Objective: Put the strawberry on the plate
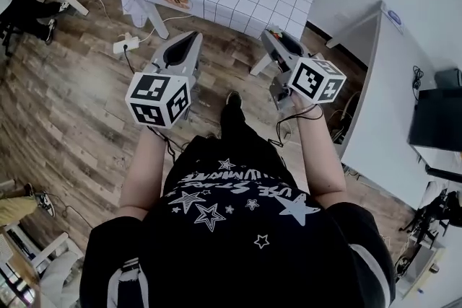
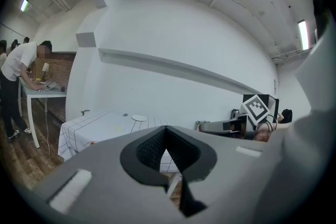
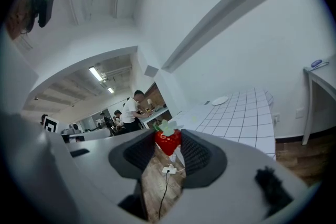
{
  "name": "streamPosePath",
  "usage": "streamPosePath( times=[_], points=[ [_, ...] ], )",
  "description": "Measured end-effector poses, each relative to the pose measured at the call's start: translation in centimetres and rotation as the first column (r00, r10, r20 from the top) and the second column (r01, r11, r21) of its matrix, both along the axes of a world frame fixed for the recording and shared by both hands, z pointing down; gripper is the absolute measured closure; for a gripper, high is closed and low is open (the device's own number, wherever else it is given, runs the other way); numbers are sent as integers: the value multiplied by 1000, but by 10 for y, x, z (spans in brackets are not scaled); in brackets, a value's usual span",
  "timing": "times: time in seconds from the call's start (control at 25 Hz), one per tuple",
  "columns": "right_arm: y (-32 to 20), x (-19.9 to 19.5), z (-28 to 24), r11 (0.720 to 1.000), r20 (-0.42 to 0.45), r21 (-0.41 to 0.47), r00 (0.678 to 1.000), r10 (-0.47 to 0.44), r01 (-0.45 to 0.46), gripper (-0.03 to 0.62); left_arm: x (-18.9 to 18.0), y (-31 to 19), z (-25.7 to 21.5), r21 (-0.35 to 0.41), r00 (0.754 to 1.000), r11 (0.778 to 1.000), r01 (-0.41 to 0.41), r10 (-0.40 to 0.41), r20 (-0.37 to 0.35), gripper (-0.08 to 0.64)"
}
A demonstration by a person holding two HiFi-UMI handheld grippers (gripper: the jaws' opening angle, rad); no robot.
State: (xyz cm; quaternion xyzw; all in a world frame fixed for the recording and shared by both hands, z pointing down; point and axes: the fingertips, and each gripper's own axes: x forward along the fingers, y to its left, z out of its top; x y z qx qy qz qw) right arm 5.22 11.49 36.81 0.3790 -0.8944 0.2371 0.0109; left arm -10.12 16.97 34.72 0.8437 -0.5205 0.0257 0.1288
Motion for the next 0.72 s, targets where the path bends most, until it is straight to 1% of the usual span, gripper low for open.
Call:
streamPosePath(
  times=[0.2,0.4,0.56,0.72],
  points=[
    [-45,-15,-3,1000,21,9,1000,-19,18,434,-10,-27,-1,1,999,1000,20,-20,25,555],
    [-83,-32,-1,998,5,9,998,-63,63,434,-22,-61,2,-20,998,999,49,-48,28,555],
    [-116,-26,6,998,8,-12,998,-59,59,434,-16,-99,9,-45,999,998,49,-48,20,555],
    [-155,-9,4,999,29,-12,999,-39,40,434,1,-139,4,-38,999,999,35,-34,23,555]
  ],
)
